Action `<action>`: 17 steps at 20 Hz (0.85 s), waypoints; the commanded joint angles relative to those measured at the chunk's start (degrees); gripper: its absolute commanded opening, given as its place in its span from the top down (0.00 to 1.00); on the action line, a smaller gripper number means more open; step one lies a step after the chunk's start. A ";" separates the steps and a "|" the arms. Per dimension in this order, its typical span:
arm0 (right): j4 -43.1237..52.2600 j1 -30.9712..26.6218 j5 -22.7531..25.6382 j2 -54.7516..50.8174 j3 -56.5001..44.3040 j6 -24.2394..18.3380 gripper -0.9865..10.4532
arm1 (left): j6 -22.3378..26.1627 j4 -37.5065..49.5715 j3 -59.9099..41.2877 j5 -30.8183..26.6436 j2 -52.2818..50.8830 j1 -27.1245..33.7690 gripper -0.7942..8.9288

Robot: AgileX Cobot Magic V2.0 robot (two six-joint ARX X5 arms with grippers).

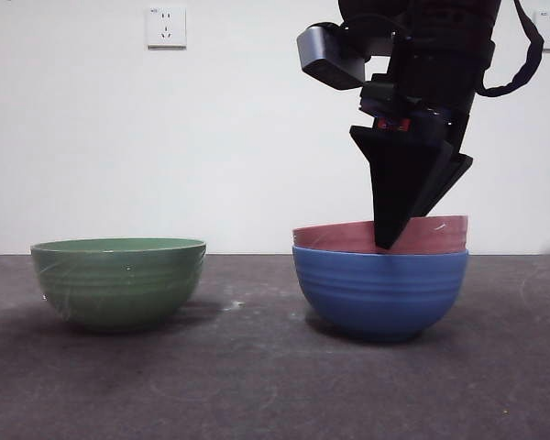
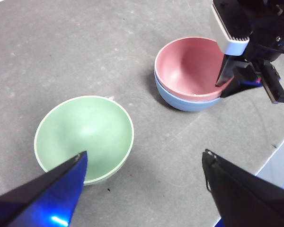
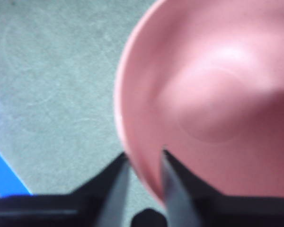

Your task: Pick up the green bowl on the top,put the green bowl on the left,pick up the red bowl in the middle,put the red bowl on the right

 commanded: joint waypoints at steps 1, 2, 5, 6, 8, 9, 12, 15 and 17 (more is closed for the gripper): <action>0.52 0.04 0.07 0.37 -0.02 -0.96 0.89 | -0.55 -0.11 0.07 -0.04 -0.15 0.20 0.50; 0.74 0.04 0.07 0.37 0.00 -1.18 0.89 | -0.55 -0.13 0.07 -0.04 -0.15 0.20 0.50; 1.36 0.07 0.22 -0.17 0.07 -1.77 0.89 | -0.57 -0.11 0.07 -0.02 -0.13 0.20 0.50; 1.55 0.07 0.22 -0.57 0.24 -1.81 0.89 | -0.57 -0.11 0.07 -0.02 -0.13 0.20 0.50; 1.38 0.09 0.28 -1.29 1.40 -1.84 0.89 | -0.57 -0.09 0.07 -0.02 -0.13 0.20 0.50; 1.27 0.09 0.42 -1.60 2.21 -1.84 0.89 | -0.57 -0.09 0.07 -0.04 -0.13 0.20 0.50; -0.37 0.46 0.48 -2.54 5.29 -1.86 0.89 | -0.57 -0.09 0.07 -0.04 -0.13 0.20 0.50; -3.54 1.97 0.48 -3.13 9.07 -1.75 0.89 | -0.57 -0.02 0.07 -0.04 -0.13 0.20 0.50; -5.29 4.02 0.44 -3.52 11.32 -1.46 0.89 | -0.59 0.07 0.07 -0.07 -0.13 0.20 0.50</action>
